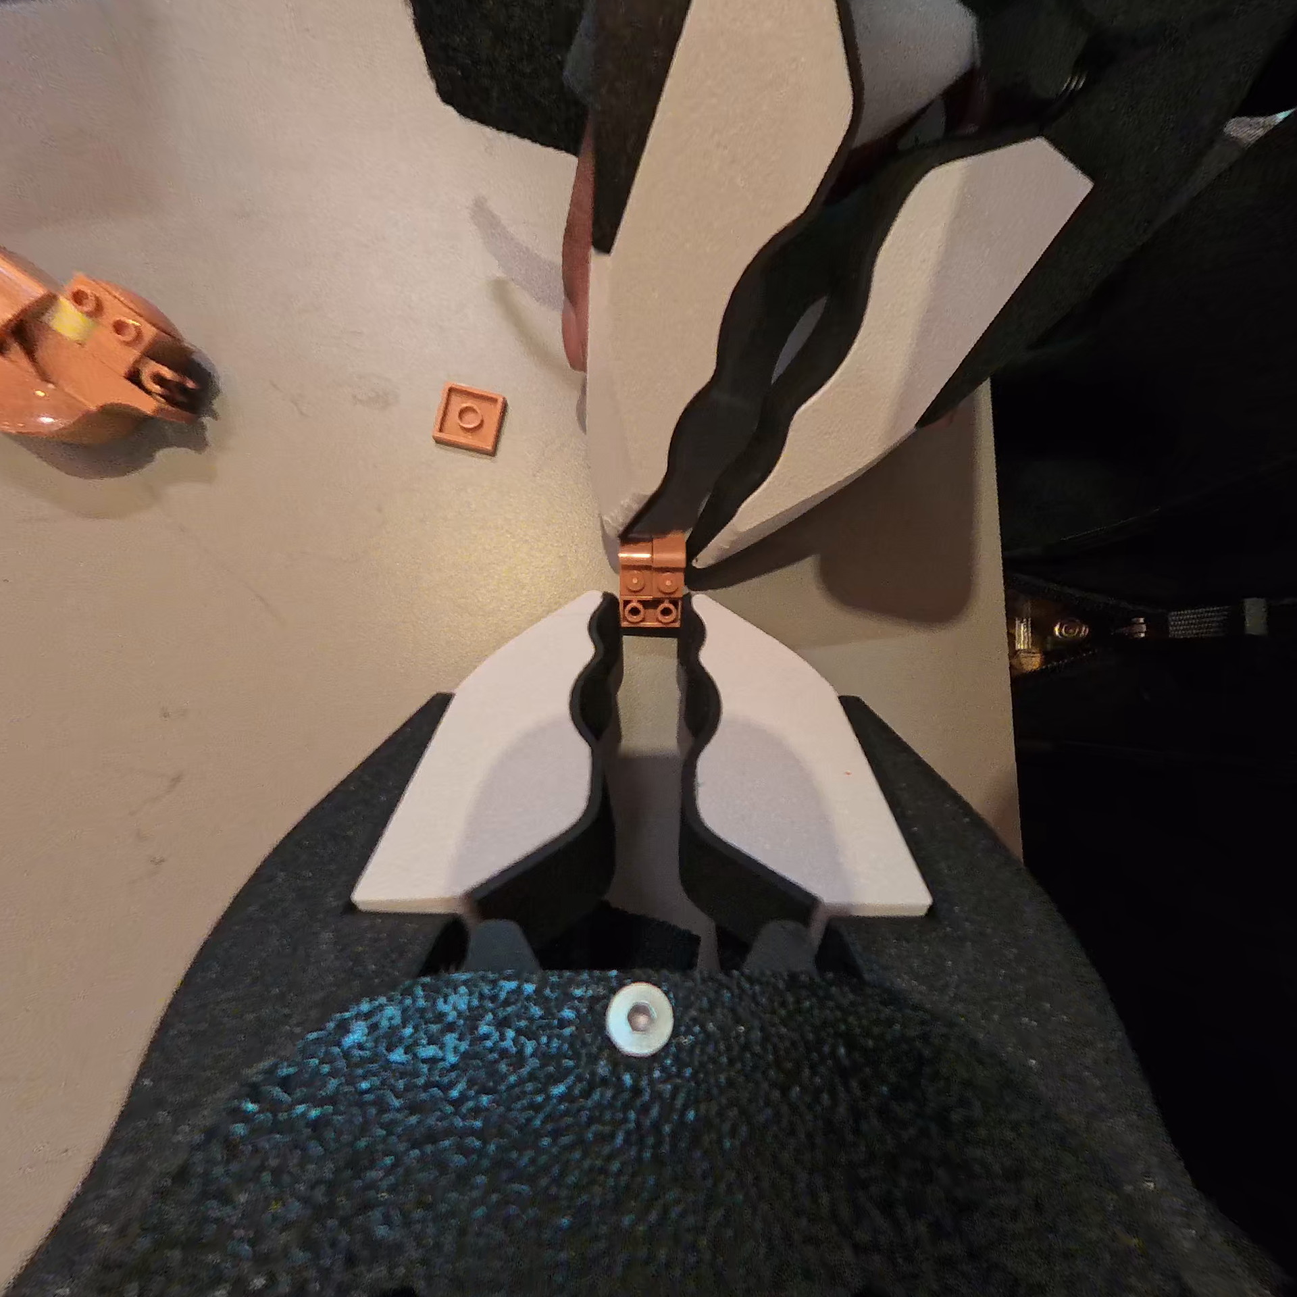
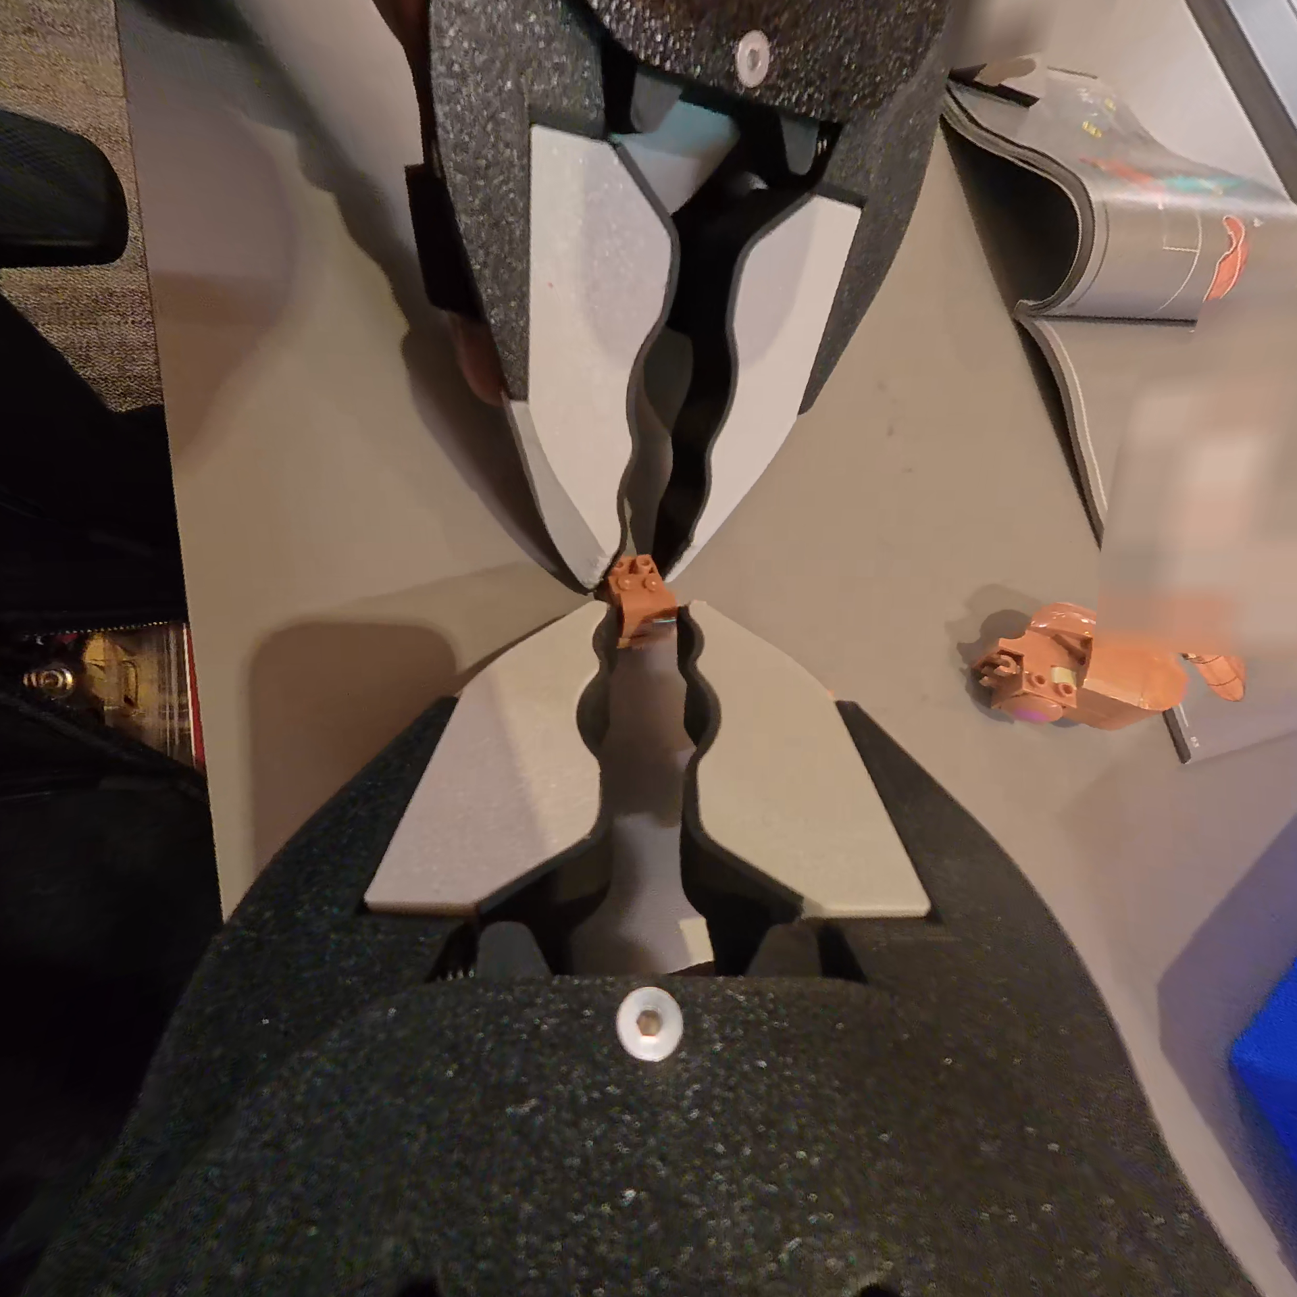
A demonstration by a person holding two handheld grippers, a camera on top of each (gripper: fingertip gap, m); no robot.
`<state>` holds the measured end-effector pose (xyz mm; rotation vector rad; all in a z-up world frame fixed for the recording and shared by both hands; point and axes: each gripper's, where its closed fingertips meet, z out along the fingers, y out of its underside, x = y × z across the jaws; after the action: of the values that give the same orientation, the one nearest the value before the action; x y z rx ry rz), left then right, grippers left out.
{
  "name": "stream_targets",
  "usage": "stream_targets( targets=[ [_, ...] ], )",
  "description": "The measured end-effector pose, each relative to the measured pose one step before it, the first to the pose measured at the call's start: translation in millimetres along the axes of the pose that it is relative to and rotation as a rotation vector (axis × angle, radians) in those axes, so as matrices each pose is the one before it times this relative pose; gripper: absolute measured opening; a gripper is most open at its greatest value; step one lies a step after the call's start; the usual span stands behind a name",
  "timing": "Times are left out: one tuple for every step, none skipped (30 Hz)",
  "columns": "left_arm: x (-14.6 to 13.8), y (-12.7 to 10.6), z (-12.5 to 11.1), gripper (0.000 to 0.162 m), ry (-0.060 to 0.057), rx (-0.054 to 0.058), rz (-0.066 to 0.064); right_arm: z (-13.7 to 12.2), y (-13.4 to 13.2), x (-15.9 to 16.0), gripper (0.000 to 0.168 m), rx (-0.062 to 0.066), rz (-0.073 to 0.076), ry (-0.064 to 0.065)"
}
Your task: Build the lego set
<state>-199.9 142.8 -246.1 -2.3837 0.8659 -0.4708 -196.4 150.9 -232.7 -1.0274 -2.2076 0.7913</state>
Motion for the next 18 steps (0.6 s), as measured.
stream_targets(
  targets=[
    [0.21, 0.07, -0.36, 0.017, 0.0075, 0.0026, -0.0074, -0.05, 0.03, 0.20, 0.017, 0.0013, -0.0035, 0.0011],
    [0.17, -0.11, -0.46, 0.017, 0.0087, 0.0040, -0.0085, -0.12, 0.28, 0.06, 0.017, 0.0008, -0.0032, 0.0002],
    [0.12, 0.02, -0.52, 0.017, 0.0091, 0.0039, -0.0111, 0.04, 0.34, 0.27, 0.018, 0.0005, -0.0022, 0.0010],
    [0.12, 0.10, -0.68, 0.017, 0.0108, 0.0041, -0.0112, -0.06, 0.28, 0.11, 0.018, 0.0021, -0.0033, 0.0004],
    [0.24, 0.04, -0.83, 0.016, 0.0119, 0.0047, -0.0107, -0.21, 0.29, -0.08, 0.019, 0.0022, -0.0020, -0.0006],
    [0.05, -0.05, -0.79, 0.017, 0.0100, 0.0049, -0.0104, -0.12, 0.07, 0.14, 0.019, 0.0026, 0.0014, -0.0010],
    [0.13, 0.06, -0.89, 0.016, 0.0102, 0.0033, -0.0119, -0.27, -0.10, -0.02, 0.019, 0.0040, 0.0007, -0.0009],
    [0.07, -0.13, -0.82, 0.017, 0.0104, 0.0040, -0.0115, -0.32, -0.38, -0.17, 0.019, 0.0055, -0.0016, -0.0015],
    [0.13, 0.10, -1.13, 0.017, 0.0112, 0.0024, -0.0106, -0.64, -0.91, 0.15, 0.021, 0.0090, -0.0070, 0.0012],
    [0.11, 0.20, -1.46, 0.017, 0.0138, 0.0003, -0.0106, -1.12, -1.52, 0.22, 0.022, 0.0140, -0.0163, 0.0022],
    [0.33, 0.09, -1.95, 0.017, 0.0162, -0.0003, -0.0097, -1.79, -2.13, -0.16, 0.023, 0.0185, -0.0262, 0.0019],
    [-0.19, -0.01, -2.64, 0.017, 0.0145, -0.0014, -0.0079, -2.14, -2.60, -0.52, 0.025, 0.0229, -0.0335, -0.0014],
    [-0.38, 0.09, -3.12, 0.017, 0.0122, -0.0045, -0.0062, -2.21, -3.22, 0.12, 0.026, 0.0306, -0.0375, -0.0003],
    [-0.29, -0.06, -3.76, 0.017, 0.0134, -0.0064, -0.0039, -2.25, -4.00, 1.05, 0.027, 0.0402, -0.0419, 0.0035],
    [0.07, -0.44, -4.34, 0.017, 0.0160, -0.0052, -0.0037, -2.15, -3.76, 0.57, 0.027, 0.0401, -0.0457, -0.0034],
    [0.11, -0.71, -4.78, 0.017, 0.0150, -0.0065, -0.0044, -1.91, -3.30, 1.54, 0.028, 0.0345, -0.0459, -0.0005],
    [0.53, -0.75, -4.93, 0.017, 0.0148, -0.0084, -0.0003, -1.48, -3.17, 3.21, 0.029, 0.0294, -0.0441, 0.0071],
    [1.05, -0.60, -4.85, 0.017, 0.0158, -0.0108, 0.0021, -1.03, -3.47, 3.86, 0.030, 0.0266, -0.0391, 0.0081]
  ],
)
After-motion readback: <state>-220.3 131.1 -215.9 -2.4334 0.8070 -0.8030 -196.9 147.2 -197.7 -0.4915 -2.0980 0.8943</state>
